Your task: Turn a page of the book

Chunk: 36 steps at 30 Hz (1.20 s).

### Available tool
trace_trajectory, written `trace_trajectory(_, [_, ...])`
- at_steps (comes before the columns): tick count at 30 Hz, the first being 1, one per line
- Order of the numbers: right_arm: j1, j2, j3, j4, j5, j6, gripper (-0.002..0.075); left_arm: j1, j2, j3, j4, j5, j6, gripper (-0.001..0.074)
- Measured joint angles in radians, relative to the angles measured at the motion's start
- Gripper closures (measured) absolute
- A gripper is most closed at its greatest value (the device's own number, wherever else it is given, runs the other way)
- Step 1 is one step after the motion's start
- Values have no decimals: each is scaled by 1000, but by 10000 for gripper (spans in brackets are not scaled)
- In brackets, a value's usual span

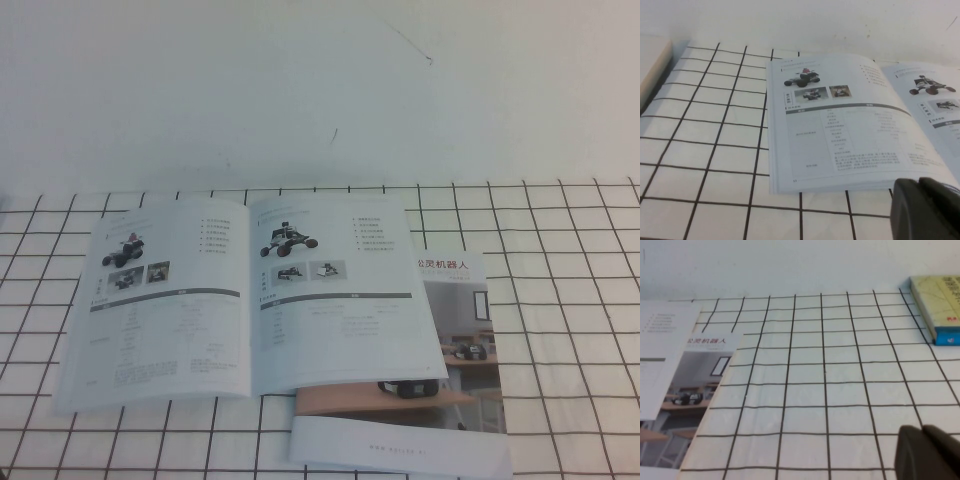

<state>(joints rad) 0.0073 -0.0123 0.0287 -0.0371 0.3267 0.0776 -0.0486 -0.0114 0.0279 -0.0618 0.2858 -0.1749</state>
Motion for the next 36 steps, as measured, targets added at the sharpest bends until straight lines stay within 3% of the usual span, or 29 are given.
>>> trace_trajectory(7, [0, 0, 0, 0, -126, 0, 728, 0, 0, 0, -18, -179, -50, 738])
trace_trajectory(14, [0, 0, 0, 0, -429, 0, 728, 0, 0, 0, -39, -486, -169, 738])
trace_trajectory(22, [0, 0, 0, 0, -761, 2, 728, 0, 0, 0, -39, -618, -200, 738])
trace_trajectory(28, [0, 0, 0, 0, -1121, 14, 728, 0, 0, 0, 3, -864, -389, 738])
trace_trajectory(31, [0, -2, -11, 0, -1208, 60, 728, 0, -2, -34, 107, -843, -453, 738])
trace_trajectory(36, [0, -2, -140, 0, -1151, 93, 728, 0, -2, -200, 388, -707, -534, 738])
